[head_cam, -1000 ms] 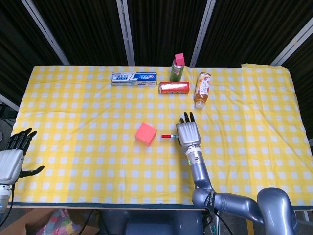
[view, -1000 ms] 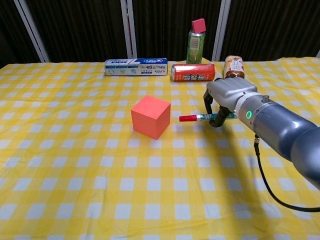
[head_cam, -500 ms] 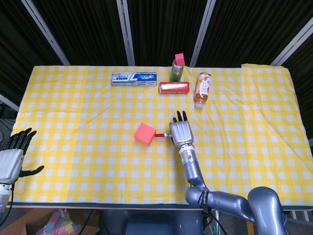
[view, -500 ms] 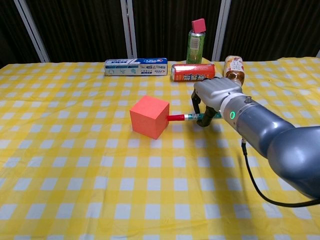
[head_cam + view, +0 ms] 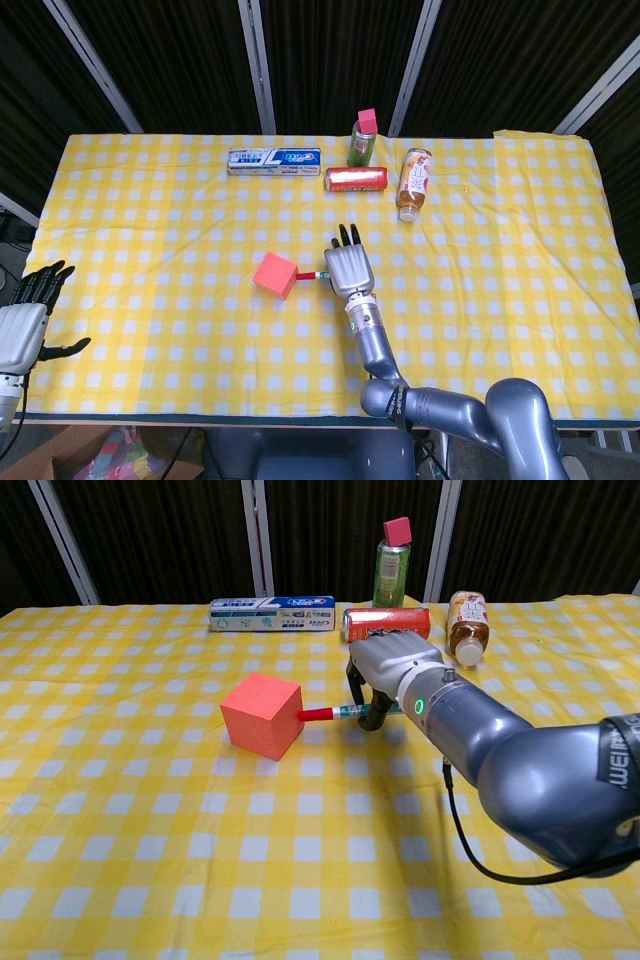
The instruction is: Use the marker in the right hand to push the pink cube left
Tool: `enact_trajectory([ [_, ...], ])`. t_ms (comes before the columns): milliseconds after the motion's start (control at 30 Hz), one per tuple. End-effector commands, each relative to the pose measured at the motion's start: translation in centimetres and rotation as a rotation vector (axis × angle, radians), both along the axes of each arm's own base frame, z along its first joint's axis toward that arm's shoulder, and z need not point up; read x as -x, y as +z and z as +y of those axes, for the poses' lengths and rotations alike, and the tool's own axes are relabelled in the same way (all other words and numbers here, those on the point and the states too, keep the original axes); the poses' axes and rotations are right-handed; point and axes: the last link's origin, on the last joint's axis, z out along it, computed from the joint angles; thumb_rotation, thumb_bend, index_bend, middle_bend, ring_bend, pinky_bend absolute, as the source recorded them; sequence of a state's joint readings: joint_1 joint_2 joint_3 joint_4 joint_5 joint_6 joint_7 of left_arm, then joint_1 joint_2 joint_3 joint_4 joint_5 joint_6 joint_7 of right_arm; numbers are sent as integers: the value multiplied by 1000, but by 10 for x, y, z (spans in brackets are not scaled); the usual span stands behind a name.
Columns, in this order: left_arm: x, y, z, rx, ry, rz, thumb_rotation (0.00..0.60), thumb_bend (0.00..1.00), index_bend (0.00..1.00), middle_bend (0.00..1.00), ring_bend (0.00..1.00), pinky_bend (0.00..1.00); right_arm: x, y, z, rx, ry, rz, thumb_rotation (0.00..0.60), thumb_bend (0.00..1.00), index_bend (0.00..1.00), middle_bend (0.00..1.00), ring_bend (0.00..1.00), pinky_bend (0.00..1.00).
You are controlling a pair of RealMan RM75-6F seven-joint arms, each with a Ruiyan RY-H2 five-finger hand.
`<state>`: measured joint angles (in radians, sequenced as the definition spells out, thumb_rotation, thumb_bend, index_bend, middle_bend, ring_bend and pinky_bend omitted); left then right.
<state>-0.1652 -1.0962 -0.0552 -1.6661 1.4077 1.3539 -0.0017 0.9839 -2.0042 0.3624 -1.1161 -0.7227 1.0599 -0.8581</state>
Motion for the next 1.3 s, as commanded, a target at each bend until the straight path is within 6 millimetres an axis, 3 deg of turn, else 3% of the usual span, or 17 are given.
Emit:
enact_trajectory([
  [33,0,0,0,0,2,-2,600,0,62,0,0,27,-4,-2,-1,-3,1,-2,600,454,743,307,17,61],
  [1300,0,-1,0,16,10,-13,600,0,62,0,0,27,-60,-41,24,-62,101,-21,600,454,743,307,17,61],
])
